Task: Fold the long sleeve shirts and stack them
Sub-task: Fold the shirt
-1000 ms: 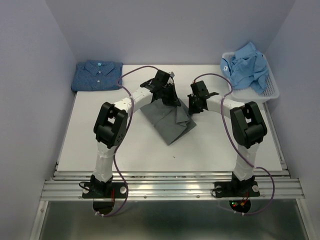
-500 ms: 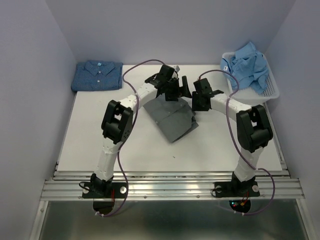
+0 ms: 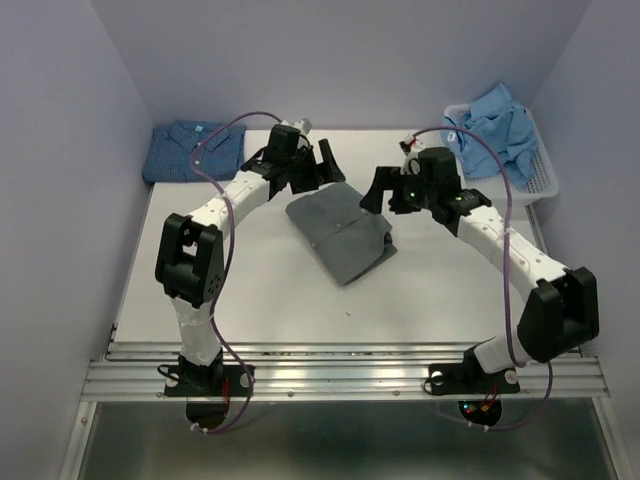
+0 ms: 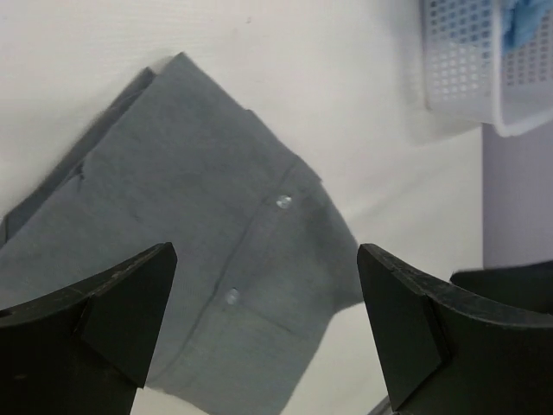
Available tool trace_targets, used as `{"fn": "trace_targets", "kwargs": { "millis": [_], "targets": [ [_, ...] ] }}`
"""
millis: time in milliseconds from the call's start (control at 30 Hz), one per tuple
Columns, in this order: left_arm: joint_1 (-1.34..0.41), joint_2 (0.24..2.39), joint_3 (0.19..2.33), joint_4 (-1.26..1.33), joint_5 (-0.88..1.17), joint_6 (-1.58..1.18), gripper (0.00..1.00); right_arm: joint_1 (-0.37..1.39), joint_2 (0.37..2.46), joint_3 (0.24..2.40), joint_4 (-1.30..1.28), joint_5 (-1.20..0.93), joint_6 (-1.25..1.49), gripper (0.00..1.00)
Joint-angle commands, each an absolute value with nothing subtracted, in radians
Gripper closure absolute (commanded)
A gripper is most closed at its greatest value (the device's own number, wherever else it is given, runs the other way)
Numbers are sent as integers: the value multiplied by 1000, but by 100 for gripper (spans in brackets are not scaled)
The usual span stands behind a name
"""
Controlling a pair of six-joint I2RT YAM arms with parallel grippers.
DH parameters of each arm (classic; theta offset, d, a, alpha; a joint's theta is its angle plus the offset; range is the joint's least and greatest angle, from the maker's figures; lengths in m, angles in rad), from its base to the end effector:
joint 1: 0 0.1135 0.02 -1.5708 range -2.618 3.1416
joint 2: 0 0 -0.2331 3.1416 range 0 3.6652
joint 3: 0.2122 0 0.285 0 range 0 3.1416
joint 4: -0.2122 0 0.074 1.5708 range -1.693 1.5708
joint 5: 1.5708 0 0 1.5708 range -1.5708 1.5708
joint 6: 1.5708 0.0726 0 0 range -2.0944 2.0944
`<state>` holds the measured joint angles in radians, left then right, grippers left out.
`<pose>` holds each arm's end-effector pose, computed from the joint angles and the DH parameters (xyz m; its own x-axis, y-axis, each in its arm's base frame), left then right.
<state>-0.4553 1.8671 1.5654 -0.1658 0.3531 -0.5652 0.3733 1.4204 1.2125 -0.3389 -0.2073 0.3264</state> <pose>0.4369 -0.2419 0.2469 -0.7113 -0.2113 -0.6704 0.3658 0.7032 -0.6097 0.3614 0.1576 0.2698 -0.6255 0.0920 -0.7748 -0.3379 0.8632 0.3753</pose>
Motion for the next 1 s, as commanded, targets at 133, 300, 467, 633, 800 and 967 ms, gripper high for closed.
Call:
{"fn": "trace_targets", "kwargs": {
  "millis": [133, 300, 467, 633, 800, 967],
  "targets": [
    [-417, 2042, 1517, -81, 437, -543, 1, 399, 1679, 1190, -244, -468, 383, 0],
    [-414, 2026, 1424, -57, 422, -563, 1, 354, 1818, 1244, -339, -344, 442, 0],
    [-420, 1936, 1174, 44, 457, -658, 1, 331, 1958, 1299, -370, -252, 339, 0],
    [-514, 1729, 893, 144, 424, -816, 1, 273, 2069, 1417, -371, -245, 183, 0],
    [-558, 1605, 865, 118, 332, -827, 1, 282, 1994, 1457, -391, -408, 40, 0],
    [-558, 1525, 951, 115, 246, -845, 1, 382, 1755, 1395, -387, -347, 23, 0]
  ]
}}
